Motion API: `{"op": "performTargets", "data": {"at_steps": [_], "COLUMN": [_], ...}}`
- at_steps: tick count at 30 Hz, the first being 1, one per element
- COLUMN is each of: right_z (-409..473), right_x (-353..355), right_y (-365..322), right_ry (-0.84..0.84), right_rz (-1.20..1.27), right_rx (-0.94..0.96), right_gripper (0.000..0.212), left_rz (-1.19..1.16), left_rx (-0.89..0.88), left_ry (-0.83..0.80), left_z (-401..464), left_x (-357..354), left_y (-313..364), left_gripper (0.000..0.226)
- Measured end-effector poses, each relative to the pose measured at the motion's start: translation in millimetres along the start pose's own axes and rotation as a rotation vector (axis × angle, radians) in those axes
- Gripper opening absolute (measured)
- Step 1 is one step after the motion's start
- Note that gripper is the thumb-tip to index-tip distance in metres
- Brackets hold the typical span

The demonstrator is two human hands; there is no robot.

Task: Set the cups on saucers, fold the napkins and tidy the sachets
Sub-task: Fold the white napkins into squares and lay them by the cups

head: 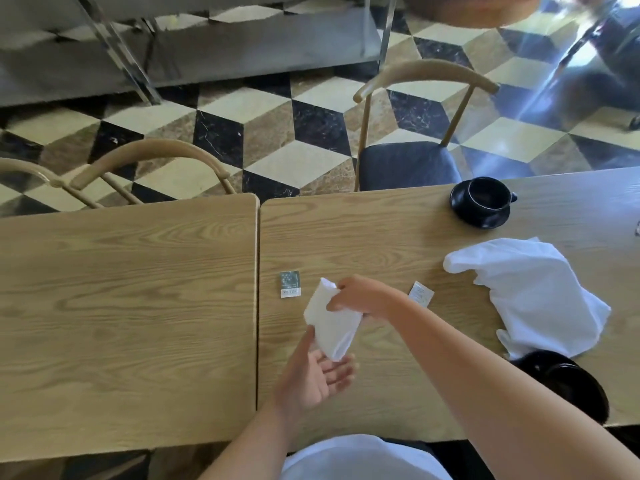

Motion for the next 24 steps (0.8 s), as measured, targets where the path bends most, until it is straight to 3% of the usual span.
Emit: {"op": "performTargets", "data": {"at_steps": [4,8,12,16,24], "right_z": [-19.7,-31.9,-33.6,-29.5,-20.5], "right_x": [2.2,-20.6,-31.1,-11.1,36.0], "right_y": [3.8,35.1,56.0,43.6,7.6], "right_ry": [0.135,0.13,0.133,0.153,0.193], "right_rz": [0.566,0.878,1.013,1.179,1.034], "right_rx": [0.095,0.037,-0.043,-0.084,0.131], "right_gripper": [0.03,0.027,0.025,0.016,0.003], "left_rz": [-0.114,-0.058,0.154,0.187,0.341], "left_rx": [-0.258,-0.284,-0.214,-0.204,-0.551], "left_ry": [-0.024,-0.012,0.181,0.224,0.208], "left_z": [-19.4,-34.2,-40.0,-46.9,-57.3], "left_x": [-7.4,-16.8,-21.5,-43.7,-77.1], "left_y": [40.6,57.3,60.8,91.4,147.1], "left_gripper": [0.062,0.04,0.011,0.01,0.014]}}
Point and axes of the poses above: each hand's wrist, its own z-axis towards the middle knuckle, its own x-axis out of the back of the hand, y = z × x, the point moved 4 cm from there along z, towards the middle knuckle, and after that the axes turned 11 degrees about z, right-handed, at the moved point
